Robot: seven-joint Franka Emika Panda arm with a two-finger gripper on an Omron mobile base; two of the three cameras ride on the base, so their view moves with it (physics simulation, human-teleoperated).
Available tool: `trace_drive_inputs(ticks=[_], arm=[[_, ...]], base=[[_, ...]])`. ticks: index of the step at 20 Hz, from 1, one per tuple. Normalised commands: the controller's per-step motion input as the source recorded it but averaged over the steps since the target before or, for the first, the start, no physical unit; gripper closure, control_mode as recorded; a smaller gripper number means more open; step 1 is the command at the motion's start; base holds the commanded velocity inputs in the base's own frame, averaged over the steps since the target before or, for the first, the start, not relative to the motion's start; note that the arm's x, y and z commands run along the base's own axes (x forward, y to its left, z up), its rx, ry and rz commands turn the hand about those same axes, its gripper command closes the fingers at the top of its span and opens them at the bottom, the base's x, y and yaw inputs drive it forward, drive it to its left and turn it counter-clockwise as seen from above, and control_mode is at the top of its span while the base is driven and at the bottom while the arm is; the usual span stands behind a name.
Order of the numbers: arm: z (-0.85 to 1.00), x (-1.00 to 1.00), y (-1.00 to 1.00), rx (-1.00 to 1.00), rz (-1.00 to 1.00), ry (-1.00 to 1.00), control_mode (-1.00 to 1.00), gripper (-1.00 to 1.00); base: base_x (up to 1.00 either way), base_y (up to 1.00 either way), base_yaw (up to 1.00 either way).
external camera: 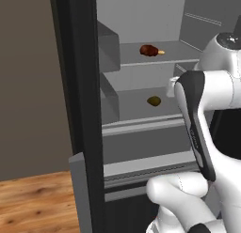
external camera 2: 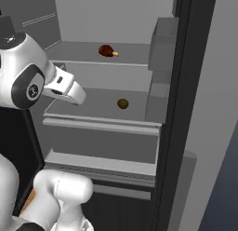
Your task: Take the cheese, steak, and avocado from the fridge and place them on the plate on the dining counter to create an appetizer plate.
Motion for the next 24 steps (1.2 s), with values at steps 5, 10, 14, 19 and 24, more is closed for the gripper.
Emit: trace_drive_inputs(ticks=[5,10,14,19,24], arm=[[-0.51,0.06,-0.66,0.0,0.04,-0.08,-1.0,-1.0],[-0.46,0.74,-0.39,0.0,0.04,-0.01,-1.0,-1.0],[-0.25,1.0,-0.15,0.0,0.0,0.01,-1.0,-1.0],[-0.22,1.0,-0.02,0.0,0.0,0.08,-1.0,-1.0],[-0.34,1.0,0.0,0.0,0.0,0.13,-1.0,-1.0]], base=[[0.0,0.0,0.0],[0.0,0.0,0.0],[0.0,0.0,0.0],[0.0,0.0,0.0],[0.0,0.0,0.0]])
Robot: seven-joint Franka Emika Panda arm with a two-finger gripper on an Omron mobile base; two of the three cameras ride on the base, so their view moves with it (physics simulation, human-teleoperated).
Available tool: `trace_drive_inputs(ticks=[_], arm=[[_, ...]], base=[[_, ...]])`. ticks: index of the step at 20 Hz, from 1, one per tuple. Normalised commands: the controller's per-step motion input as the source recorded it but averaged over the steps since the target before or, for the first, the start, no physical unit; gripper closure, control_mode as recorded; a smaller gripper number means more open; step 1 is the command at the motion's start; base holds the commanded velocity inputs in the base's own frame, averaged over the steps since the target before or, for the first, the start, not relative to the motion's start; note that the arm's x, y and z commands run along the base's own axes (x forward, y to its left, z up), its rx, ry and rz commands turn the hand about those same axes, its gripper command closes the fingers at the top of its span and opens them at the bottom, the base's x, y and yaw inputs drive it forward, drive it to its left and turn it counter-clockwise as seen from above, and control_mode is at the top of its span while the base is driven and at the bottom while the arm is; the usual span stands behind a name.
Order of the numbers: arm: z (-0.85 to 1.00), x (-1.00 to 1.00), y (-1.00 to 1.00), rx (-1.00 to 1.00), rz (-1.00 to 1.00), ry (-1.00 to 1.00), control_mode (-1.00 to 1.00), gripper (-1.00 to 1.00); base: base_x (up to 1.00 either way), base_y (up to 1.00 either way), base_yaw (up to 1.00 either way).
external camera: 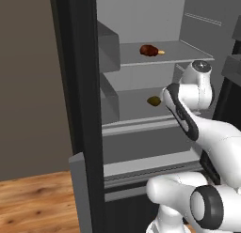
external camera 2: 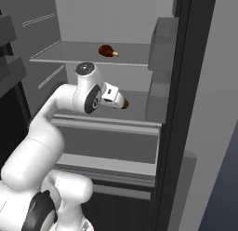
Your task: Take the cheese, steak, and avocado from the fridge and place them on the plate on the dining counter to create an appetizer plate.
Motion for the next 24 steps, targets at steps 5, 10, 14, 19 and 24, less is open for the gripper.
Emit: trace_drive_inputs(ticks=[5,10,14,19,24], arm=[[-0.29,1.0,-0.05,0.0,0.0,0.1,-1.0,-1.0],[-0.3,0.87,-0.09,0.0,0.01,0.05,-1.0,-1.0],[-0.42,0.52,-0.07,0.0,0.03,0.0,-1.0,-1.0],[-0.44,0.39,-0.07,0.0,0.04,0.0,-1.0,-1.0],[-0.31,0.48,-0.09,0.0,0.04,0.0,-1.0,-1.0]], base=[[0.0,0.0,0.0],[0.0,0.0,0.0],[0.0,0.0,0.0],[0.0,0.0,0.0],[0.0,0.0,0.0]])
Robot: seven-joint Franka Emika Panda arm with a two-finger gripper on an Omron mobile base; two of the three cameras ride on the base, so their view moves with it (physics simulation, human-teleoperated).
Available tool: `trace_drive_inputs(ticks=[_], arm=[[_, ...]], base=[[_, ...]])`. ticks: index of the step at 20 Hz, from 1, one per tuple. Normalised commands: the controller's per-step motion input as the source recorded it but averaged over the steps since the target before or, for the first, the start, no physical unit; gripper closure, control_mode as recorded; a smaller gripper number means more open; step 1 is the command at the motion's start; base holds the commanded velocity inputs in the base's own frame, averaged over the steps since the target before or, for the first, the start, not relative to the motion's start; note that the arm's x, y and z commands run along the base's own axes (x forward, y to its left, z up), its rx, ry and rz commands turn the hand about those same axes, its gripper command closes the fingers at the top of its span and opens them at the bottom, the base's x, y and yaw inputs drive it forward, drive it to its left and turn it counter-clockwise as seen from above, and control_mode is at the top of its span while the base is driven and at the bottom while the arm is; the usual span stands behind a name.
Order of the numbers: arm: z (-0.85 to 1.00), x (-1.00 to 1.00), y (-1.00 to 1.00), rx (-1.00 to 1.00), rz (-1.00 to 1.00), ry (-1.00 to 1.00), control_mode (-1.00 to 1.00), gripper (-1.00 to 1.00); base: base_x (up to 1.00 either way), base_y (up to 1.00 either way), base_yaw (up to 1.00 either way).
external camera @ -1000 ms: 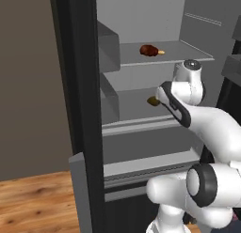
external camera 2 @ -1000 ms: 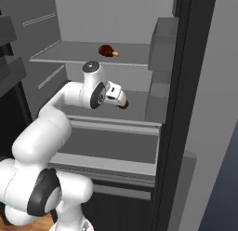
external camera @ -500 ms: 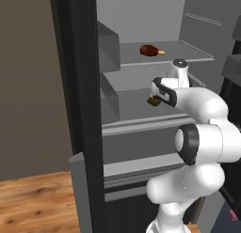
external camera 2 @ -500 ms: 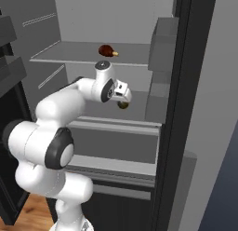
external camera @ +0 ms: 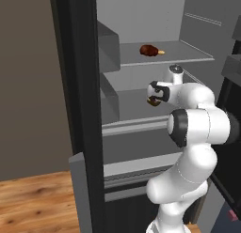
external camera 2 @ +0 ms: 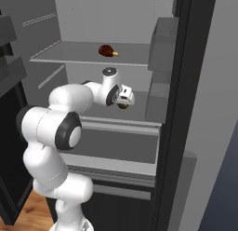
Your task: Take the cheese, steak, and avocado from the fridge and place them on the plate on the dining counter to create an appetizer plate.
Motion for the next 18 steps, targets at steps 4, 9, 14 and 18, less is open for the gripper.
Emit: trace_drive_inputs(ticks=[4,9,14,18], arm=[[-0.27,0.55,-0.08,0.0,0.04,0.0,-1.0,-1.0],[-0.25,0.48,-0.04,0.0,0.04,0.0,-1.0,-1.0],[-0.22,0.55,0.0,0.0,0.05,0.0,-1.0,-1.0],[-0.18,0.65,-0.04,0.0,0.04,0.0,-1.0,-1.0]], base=[[0.0,0.0,0.0],[0.0,0.0,0.0],[0.0,0.0,0.0],[0.0,0.0,0.0]])
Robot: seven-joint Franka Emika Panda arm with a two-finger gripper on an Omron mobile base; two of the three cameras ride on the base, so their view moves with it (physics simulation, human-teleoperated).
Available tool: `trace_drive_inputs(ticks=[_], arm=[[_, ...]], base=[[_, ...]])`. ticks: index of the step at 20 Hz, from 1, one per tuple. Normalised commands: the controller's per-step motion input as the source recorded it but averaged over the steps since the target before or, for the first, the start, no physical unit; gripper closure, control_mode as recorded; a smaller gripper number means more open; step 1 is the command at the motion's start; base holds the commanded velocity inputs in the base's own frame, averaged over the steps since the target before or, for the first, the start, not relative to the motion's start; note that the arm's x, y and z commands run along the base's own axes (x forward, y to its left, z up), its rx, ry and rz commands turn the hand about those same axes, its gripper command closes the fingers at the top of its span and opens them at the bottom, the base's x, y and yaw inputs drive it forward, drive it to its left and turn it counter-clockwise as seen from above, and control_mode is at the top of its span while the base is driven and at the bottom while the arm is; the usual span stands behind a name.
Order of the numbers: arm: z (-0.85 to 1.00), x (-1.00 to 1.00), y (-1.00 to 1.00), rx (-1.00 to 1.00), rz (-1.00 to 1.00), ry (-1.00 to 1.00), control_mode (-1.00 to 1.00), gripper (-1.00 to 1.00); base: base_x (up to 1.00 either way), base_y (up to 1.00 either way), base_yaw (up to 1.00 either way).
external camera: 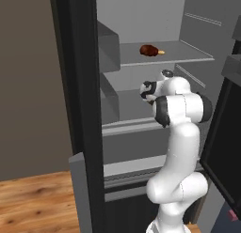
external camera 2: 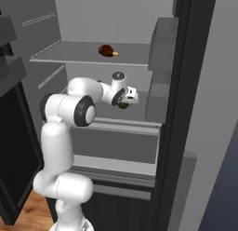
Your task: Take the cheese, steak, and avocado from the fridge and place them on the plate on the dining counter to create an appetizer plate.
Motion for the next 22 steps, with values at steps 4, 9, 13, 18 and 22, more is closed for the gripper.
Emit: trace_drive_inputs(ticks=[4,9,13,18,22], arm=[[-0.18,0.57,-0.07,0.0,0.04,0.0,-1.0,-1.0],[-0.3,0.09,-0.01,0.0,0.03,0.0,-1.0,-1.0],[-0.44,-0.01,0.0,0.0,0.01,0.0,-1.0,-1.0],[-0.55,-0.06,0.0,0.0,0.01,0.0,-1.0,-1.0],[-0.63,-0.1,0.05,0.0,0.01,0.0,-1.0,1.0]], base=[[0.0,0.0,0.0],[0.0,0.0,0.0],[0.0,0.0,0.0],[0.0,0.0,0.0],[0.0,0.0,0.0]])
